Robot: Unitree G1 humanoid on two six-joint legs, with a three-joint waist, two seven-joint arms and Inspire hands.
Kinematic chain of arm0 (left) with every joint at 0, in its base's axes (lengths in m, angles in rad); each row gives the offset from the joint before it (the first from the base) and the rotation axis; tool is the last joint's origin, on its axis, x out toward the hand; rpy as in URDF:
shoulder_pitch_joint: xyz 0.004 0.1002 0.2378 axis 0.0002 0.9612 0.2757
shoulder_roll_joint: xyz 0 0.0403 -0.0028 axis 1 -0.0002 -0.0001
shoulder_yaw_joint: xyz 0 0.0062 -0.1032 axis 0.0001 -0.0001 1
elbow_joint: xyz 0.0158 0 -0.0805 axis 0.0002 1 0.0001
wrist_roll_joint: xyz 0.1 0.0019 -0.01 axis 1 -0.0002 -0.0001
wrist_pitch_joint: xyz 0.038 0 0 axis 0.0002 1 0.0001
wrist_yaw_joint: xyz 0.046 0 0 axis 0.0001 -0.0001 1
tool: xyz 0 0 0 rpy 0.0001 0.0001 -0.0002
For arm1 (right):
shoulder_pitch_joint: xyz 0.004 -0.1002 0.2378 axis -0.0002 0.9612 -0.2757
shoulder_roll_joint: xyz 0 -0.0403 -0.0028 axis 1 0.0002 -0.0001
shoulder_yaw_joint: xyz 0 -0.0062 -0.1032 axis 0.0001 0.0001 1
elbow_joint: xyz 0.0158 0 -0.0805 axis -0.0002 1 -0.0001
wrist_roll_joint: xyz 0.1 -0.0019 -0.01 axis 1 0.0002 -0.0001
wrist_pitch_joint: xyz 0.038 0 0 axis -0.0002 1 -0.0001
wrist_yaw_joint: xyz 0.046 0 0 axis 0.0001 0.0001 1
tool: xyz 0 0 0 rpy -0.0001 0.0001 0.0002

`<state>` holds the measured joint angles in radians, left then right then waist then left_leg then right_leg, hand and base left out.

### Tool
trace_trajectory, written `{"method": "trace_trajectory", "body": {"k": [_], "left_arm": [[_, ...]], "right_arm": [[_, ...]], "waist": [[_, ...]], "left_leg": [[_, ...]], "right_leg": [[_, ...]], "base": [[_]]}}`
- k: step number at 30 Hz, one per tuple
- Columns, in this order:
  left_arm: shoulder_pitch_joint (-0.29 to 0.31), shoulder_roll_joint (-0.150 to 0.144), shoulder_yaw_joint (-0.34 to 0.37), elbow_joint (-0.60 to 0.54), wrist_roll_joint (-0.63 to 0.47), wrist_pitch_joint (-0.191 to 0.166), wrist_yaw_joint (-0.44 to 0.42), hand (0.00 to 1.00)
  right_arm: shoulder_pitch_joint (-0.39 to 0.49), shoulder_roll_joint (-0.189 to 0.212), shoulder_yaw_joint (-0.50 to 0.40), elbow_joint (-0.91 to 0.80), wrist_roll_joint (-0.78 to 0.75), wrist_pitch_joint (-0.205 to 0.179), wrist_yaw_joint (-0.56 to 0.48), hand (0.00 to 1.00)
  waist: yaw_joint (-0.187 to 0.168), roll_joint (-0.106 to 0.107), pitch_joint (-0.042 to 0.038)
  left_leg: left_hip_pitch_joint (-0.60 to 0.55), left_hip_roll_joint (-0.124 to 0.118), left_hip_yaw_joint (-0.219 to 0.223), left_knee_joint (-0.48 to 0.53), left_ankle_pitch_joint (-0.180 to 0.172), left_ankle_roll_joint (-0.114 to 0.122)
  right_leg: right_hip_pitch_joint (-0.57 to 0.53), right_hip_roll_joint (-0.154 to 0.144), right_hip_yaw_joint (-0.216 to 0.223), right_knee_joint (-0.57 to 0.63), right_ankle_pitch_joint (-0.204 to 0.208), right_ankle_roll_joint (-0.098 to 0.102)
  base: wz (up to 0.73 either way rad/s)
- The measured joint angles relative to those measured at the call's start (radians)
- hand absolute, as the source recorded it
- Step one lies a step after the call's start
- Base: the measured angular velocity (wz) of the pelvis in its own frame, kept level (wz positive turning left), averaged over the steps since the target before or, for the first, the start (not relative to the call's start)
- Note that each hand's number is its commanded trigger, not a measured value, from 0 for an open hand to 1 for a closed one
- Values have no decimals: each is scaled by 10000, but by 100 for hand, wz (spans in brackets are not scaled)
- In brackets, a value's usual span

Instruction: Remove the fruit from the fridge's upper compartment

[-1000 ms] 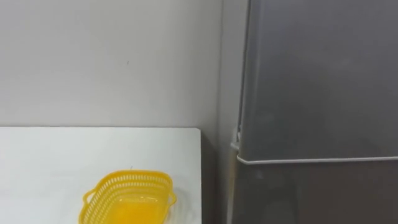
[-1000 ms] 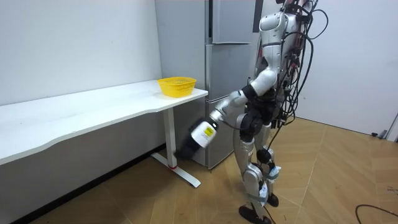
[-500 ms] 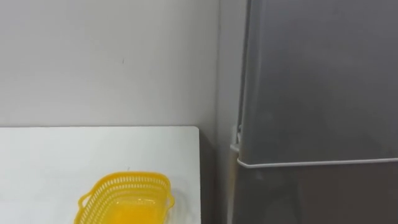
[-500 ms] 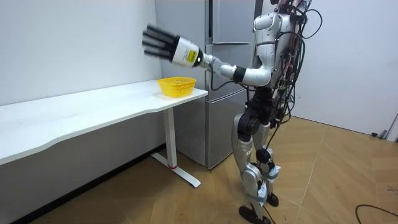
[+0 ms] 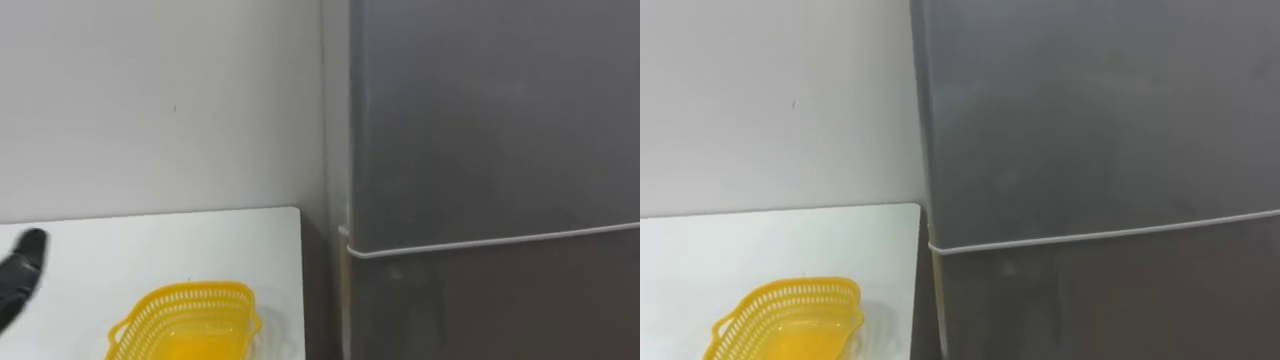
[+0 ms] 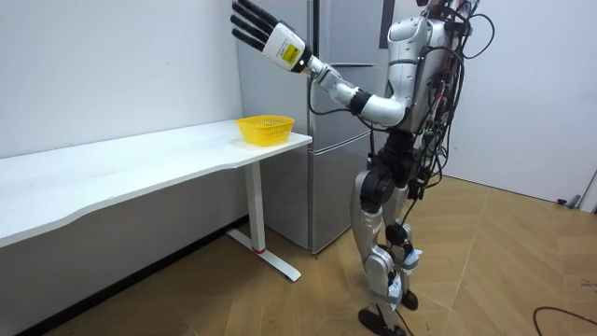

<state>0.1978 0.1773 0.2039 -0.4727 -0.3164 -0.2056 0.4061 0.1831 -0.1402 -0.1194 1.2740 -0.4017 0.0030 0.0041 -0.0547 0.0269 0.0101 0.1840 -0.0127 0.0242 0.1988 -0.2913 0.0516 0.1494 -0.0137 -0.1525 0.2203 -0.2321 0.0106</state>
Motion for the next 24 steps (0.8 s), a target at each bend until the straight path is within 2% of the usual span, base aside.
{"method": "trace_trajectory", "body": {"k": [3,7,12,19,24], "left_arm": [[-362,2,-360,-6,-476,198,-964,0],[-848,2,-793,-6,-468,469,-1947,0],[-1368,12,-1197,-3,-454,858,-3134,0],[-1519,66,-1321,-3,-444,1007,-4468,0],[-1546,171,-1727,2,-507,1344,-5236,0]], "right_arm": [[-7,-16,23,-3,35,77,54,0],[-90,-78,198,7,21,96,66,0],[-264,-94,214,71,10,60,54,0],[-539,-96,208,113,11,64,45,0],[-673,-142,401,215,72,84,57,0]], "waist": [[-7,-29,-27],[58,-31,-31],[-24,-71,19],[-239,-73,21],[-451,25,13]], "left_leg": [[-151,17,46,69,11,-4],[-206,17,161,86,33,3],[-143,37,282,53,35,0],[-157,55,306,46,35,0],[-157,54,277,36,35,0]], "right_leg": [[-130,0,8,0,8,-13],[-270,0,130,2,15,-20],[-283,21,217,-21,14,-20],[-276,55,307,-121,20,-23],[-214,64,439,-186,25,-28]], "base": [[-4],[-10],[-9],[-4],[1]]}}
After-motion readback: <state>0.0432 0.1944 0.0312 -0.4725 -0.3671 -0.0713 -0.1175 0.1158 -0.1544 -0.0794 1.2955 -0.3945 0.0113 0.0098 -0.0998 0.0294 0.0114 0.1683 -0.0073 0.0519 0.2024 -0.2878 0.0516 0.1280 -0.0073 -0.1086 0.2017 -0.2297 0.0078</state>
